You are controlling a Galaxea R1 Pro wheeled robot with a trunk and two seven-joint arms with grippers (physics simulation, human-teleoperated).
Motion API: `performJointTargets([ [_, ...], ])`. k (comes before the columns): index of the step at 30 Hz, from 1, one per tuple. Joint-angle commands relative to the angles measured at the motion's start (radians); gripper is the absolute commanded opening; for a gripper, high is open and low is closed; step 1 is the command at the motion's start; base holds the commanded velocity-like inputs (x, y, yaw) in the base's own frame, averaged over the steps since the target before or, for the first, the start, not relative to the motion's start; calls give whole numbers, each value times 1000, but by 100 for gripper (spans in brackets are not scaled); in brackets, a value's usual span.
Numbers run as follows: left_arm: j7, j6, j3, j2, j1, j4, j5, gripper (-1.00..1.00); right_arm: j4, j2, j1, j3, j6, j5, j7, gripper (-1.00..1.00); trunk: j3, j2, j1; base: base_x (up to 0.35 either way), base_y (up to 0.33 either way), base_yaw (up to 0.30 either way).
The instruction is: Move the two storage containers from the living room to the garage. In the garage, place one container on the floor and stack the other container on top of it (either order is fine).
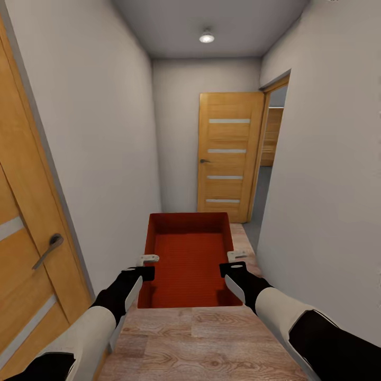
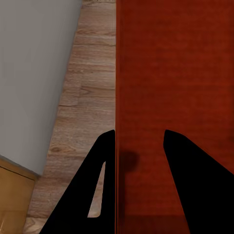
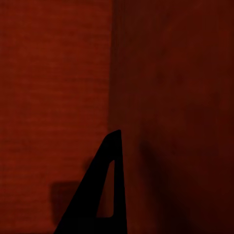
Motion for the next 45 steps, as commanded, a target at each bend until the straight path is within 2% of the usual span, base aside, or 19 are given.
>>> performJointTargets([
  [1,8,5,2,1,1,0,7,-100,-4,-20,-1,-16,-20,23,-7,-100,0,-1,0,3,3,-135],
  [18,8,6,2,1,1,1,5,-100,-4,-20,-1,-16,-20,23,-7,-100,0,-1,0,12,0,-80],
  [45,8,7,7,1,1,10,8,-100,-4,-21,-1,-16,-20,23,-7,-100,0,-1,0,310,0,0],
])
